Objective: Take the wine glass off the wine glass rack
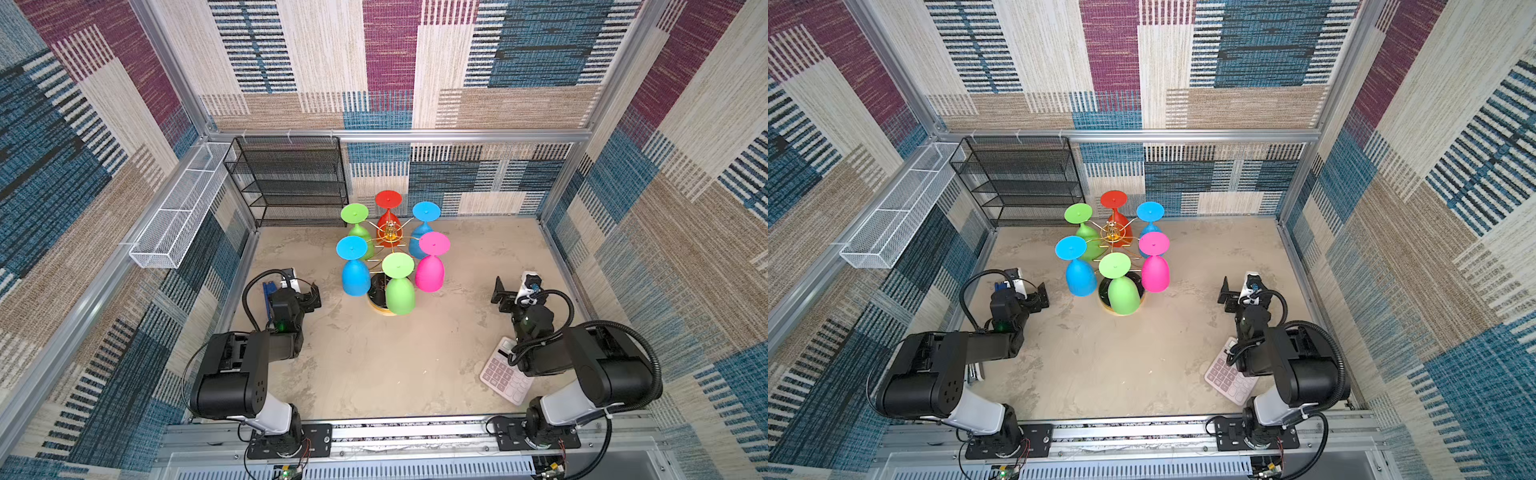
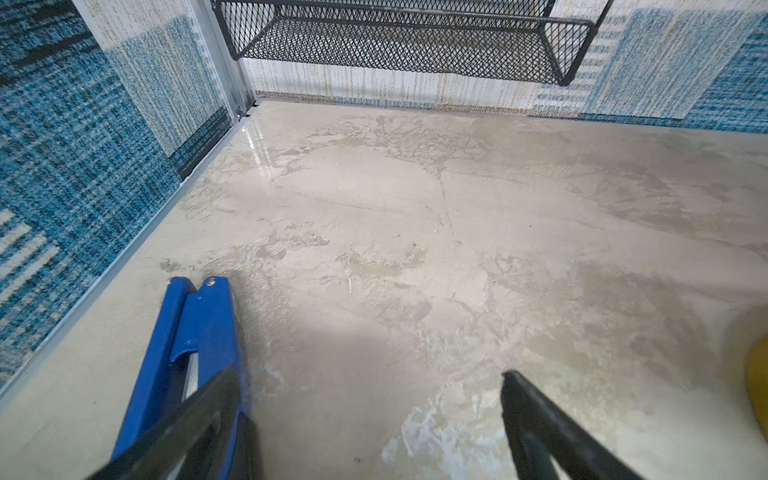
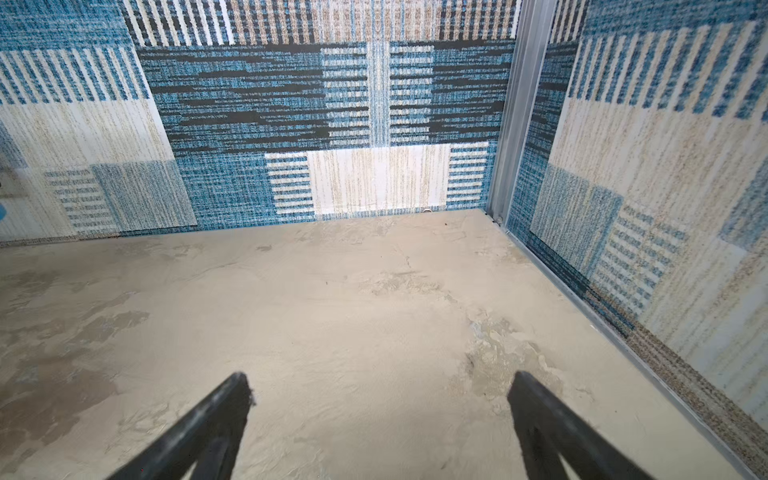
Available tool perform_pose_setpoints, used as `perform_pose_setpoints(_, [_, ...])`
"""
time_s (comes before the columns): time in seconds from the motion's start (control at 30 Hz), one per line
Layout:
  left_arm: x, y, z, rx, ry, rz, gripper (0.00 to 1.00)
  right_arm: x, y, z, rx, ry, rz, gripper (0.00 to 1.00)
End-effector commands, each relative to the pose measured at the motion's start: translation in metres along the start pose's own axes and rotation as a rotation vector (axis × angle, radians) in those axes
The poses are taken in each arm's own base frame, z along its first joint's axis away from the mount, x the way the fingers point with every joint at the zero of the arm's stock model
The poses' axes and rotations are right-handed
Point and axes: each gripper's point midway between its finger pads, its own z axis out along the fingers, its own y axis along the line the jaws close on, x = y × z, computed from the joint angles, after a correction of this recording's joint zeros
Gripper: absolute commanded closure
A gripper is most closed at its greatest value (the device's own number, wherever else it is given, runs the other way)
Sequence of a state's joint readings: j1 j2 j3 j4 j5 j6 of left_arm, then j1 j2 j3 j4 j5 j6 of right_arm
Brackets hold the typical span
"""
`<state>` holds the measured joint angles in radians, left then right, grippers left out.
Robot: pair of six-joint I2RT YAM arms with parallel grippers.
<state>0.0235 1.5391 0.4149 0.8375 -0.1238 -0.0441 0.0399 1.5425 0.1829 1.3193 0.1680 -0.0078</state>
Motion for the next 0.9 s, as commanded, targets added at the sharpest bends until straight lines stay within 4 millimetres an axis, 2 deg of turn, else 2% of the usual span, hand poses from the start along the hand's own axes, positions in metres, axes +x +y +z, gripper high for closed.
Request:
perform_pose_setpoints(0.0, [-0.0003,-0.0044,0.0001,0.026,0.001,0.022,0.01,-0.0072,-0.0016,0.0008,0.010,-0.028,0.006,0.01])
perform_pose_setpoints(0.87, [0.0008,-0.0105,0.0007,0.122,0.008,0.002,0.01,-0.0063,-0.0013,0.0006,0.009,-0.024,0.008,0.01])
